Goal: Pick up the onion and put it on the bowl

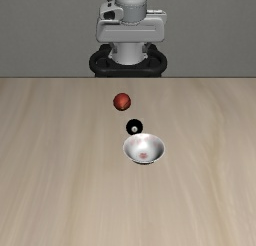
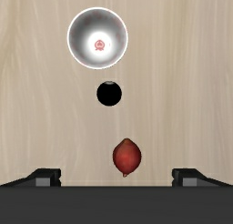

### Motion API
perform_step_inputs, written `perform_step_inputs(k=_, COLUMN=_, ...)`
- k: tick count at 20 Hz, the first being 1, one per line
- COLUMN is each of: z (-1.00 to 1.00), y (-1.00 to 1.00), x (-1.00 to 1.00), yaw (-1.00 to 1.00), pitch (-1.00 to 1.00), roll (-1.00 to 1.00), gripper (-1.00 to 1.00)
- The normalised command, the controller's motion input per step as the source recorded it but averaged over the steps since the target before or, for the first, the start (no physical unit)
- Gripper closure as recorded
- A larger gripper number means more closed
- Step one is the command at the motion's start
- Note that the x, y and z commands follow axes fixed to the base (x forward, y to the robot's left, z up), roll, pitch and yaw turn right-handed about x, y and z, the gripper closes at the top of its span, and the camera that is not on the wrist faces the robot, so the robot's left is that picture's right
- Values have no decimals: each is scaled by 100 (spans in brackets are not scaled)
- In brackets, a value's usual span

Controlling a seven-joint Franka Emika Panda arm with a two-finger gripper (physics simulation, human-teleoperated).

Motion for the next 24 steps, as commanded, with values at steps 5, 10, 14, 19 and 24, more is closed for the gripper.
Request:
perform_step_inputs(k=5, z=0, y=0, x=-100, yaw=0, pitch=0, roll=0, gripper=-100)
perform_step_inputs(k=10, z=-60, y=-40, x=0, yaw=0, pitch=0, roll=0, gripper=-100)
perform_step_inputs(k=14, z=-100, y=0, x=0, yaw=0, pitch=0, roll=0, gripper=-100)
perform_step_inputs(k=19, z=-100, y=0, x=0, yaw=0, pitch=0, roll=0, gripper=-100)
perform_step_inputs(k=24, z=-100, y=0, x=0, yaw=0, pitch=0, roll=0, gripper=-100)
